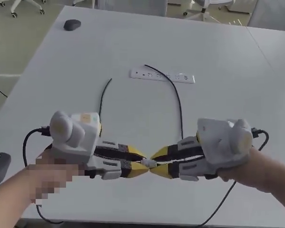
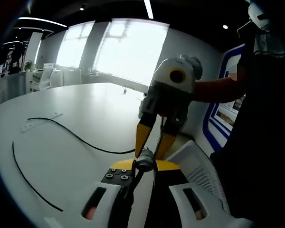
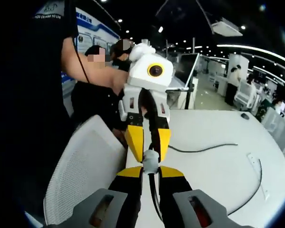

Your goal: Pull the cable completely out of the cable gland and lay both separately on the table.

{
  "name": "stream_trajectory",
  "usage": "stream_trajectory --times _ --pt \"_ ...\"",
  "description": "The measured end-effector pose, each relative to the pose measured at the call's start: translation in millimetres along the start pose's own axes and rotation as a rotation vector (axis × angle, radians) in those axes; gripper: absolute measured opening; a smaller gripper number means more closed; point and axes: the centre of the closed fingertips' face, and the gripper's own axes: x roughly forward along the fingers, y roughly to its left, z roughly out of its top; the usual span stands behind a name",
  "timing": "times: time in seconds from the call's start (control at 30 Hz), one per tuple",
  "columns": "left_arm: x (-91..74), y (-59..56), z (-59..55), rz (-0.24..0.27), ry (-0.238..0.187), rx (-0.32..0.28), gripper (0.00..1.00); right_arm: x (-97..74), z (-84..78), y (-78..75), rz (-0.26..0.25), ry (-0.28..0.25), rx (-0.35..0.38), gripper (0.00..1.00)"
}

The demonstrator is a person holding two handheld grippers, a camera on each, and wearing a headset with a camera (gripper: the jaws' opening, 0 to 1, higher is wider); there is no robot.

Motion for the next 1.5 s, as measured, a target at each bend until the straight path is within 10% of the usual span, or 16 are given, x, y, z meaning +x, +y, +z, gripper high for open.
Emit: stream_trajectory --times 0.43,0.87,1.2,1.5 --pt "1.5 -2.5 -9.7 -0.011 0.018 -0.006 0.15 5.1 -7.1 5.1 -0.094 0.101 -0.14 0.08" --pt "-0.8 0.6 -7.9 -0.005 0.016 0.013 0.15 3.6 -8.1 -1.9 -0.127 0.087 -0.004 0.11" --pt "-4.2 7.7 1.8 0.022 -0.014 0.022 0.15 -31.0 -22.8 -24.6 -0.381 0.035 0.361 0.23" --pt "-4.3 8.6 3.6 0.032 -0.02 0.019 0.15 -20.7 -22.4 -24.2 -0.436 0.111 0.228 0.19"
